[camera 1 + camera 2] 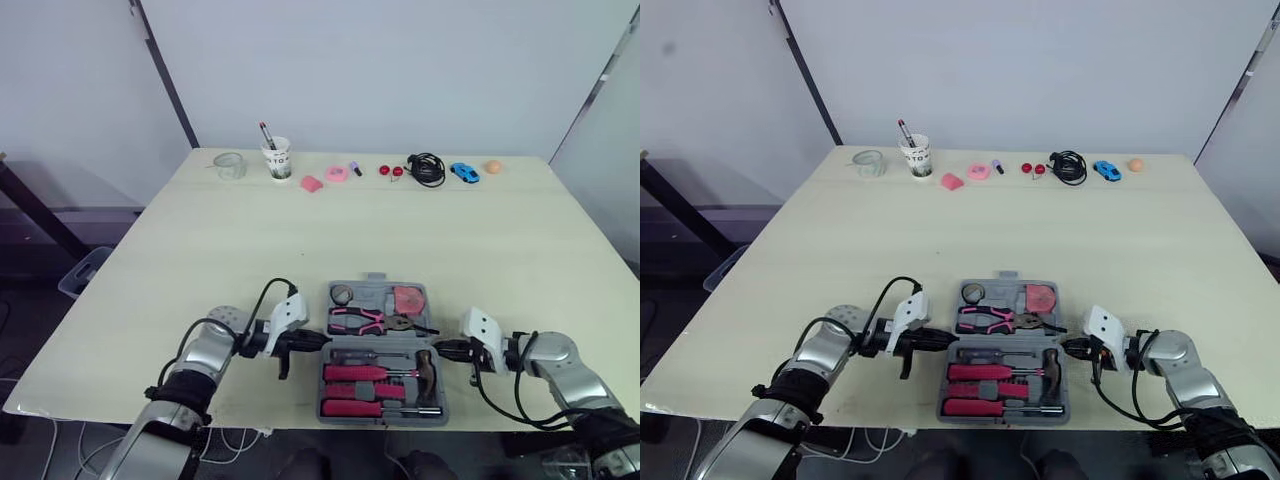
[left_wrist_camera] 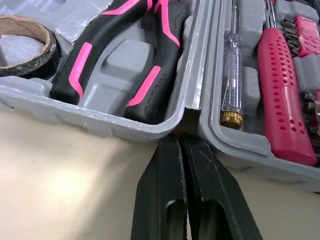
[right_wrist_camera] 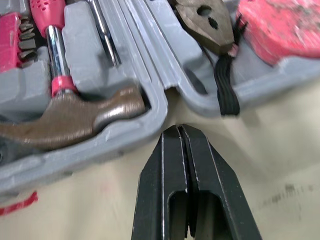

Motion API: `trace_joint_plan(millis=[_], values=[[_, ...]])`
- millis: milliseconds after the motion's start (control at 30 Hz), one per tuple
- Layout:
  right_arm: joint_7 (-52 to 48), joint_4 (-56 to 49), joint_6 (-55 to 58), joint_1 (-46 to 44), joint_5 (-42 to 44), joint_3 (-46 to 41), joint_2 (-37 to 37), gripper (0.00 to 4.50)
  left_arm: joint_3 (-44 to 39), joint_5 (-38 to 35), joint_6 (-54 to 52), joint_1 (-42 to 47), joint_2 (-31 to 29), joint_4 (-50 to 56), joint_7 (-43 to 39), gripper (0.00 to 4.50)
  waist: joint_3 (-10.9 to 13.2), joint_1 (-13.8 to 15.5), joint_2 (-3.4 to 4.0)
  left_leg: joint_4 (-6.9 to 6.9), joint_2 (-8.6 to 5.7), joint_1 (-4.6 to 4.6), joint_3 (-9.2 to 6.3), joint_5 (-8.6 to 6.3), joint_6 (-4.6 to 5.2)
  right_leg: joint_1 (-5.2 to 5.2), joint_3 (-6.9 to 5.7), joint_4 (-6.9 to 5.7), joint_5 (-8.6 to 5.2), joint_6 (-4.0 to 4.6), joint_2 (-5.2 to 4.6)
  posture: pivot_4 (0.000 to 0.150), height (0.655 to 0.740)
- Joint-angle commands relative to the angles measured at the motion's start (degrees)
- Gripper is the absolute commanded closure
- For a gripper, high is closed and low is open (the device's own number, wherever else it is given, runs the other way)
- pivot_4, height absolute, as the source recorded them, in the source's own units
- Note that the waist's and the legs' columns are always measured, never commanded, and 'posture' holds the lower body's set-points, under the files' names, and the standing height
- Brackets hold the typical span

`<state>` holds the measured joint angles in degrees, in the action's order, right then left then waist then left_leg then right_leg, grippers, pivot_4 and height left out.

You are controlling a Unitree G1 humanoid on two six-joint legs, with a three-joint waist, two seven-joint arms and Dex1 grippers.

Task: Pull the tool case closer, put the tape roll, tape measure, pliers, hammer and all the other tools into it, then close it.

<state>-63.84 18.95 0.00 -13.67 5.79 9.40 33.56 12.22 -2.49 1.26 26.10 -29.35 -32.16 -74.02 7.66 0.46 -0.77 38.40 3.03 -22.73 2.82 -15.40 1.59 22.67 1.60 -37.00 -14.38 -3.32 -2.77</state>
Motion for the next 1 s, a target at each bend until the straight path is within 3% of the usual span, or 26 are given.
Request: trace_joint_plan(millis=[33, 267, 300, 333, 400, 500, 600, 633, 1000], values=[[0.7, -1.7, 0.2, 2.1, 2.7, -4.7, 2.9, 4.49, -3.3, -2.3, 1.2, -2.9, -3.3, 3.1, 0.4, 4.38, 0.0, -0.4, 0.0, 0.0, 0.01, 0.0, 0.0, 0.0, 0.0, 0.01, 0.0, -0.01, 0.0, 0.0, 0.0, 0.15, 0.74], [0.1, -4.9, 8.3, 3.8, 10.0, -10.7, 4.7, 4.49, -7.8, -10.9, -1.2, -8.6, -6.3, 15.2, -2.4, 4.38, 0.1, -1.0, -0.02, 0.0, 0.04, -0.03, 0.01, 0.0, 0.0, 0.02, 0.0, -0.02, 0.0, 0.0, -0.02, 0.15, 0.74], [0.7, -4.8, 10.4, 3.0, 11.3, -11.6, 4.3, 4.01, -7.6, -12.5, -2.7, -9.9, -6.5, 19.0, -3.2, 4.5, 0.1, -1.0, -0.01, -0.01, 0.05, -0.04, 0.02, 0.0, 0.0, 0.02, 0.01, -0.01, 0.0, 0.0, -0.03, 0.15, 0.74], [1.3, -4.8, 12.3, 2.3, 12.3, -12.3, 3.9, 4.0, -7.3, -13.7, -3.8, -10.8, -6.6, 22.0, -3.6, 4.5, 0.1, -1.0, -0.05, 0.0, 0.05, -0.04, 0.02, 0.0, 0.0, 0.01, 0.01, -0.01, 0.0, 0.0, -0.04, 0.15, 0.74], [2.3, -5.2, 18.4, -0.2, 15.0, -12.8, 2.7, 3.01, -4.9, -14.2, -5.7, -12.1, -6.2, 27.3, -4.1, 4.5, 0.1, -1.0, -0.04, 0.0, 0.05, -0.03, 0.01, 0.0, 0.0, 0.01, -0.01, -0.02, 0.0, 0.01, -0.03, 0.15, 0.74], [3.1, -5.4, 24.9, -3.6, 16.9, -12.2, 1.5, 2.02, -1.4, -12.8, -7.1, -12.6, -5.5, 30.9, -3.9, 4.5, 0.1, -1.2, -0.02, 0.0, 0.05, -0.02, 0.04, 0.0, 0.0, 0.01, 0.02, -0.02, 0.0, 0.01, -0.03, 0.15, 0.74], [3.3, -4.4, 30.3, -7.0, 17.9, -11.4, 0.4, 0.35, 2.1, -10.5, -7.2, -11.9, -4.9, 30.7, -3.2, 4.5, 0.1, -1.1, -0.02, 0.0, 0.04, -0.02, 0.05, 0.0, 0.0, 0.02, 0.04, -0.02, 0.0, 0.01, -0.01, 0.15, 0.74], [3.7, -3.8, 32.0, -8.5, 18.1, -11.2, -0.1, 0.05, 3.2, -9.8, -7.8, -11.4, -4.6, 30.2, -3.0, 4.5, 0.1, -1.1, -0.02, -0.01, 0.04, -0.03, 0.02, 0.0, 0.0, 0.02, 0.03, -0.02, 0.0, 0.01, 0.0, 0.15, 0.74], [2.7, 11.3, 37.9, -21.5, 13.5, -5.1, -4.1, 0.05, 10.2, -3.0, -7.6, -8.2, -2.5, 23.9, -1.4, 4.5, 0.1, -1.1, 0.0, -0.02, 0.02, -0.05, 0.02, 0.0, 0.0, 0.04, 0.02, 0.01, 0.0, 0.01, 0.01, 0.15, 0.74]])
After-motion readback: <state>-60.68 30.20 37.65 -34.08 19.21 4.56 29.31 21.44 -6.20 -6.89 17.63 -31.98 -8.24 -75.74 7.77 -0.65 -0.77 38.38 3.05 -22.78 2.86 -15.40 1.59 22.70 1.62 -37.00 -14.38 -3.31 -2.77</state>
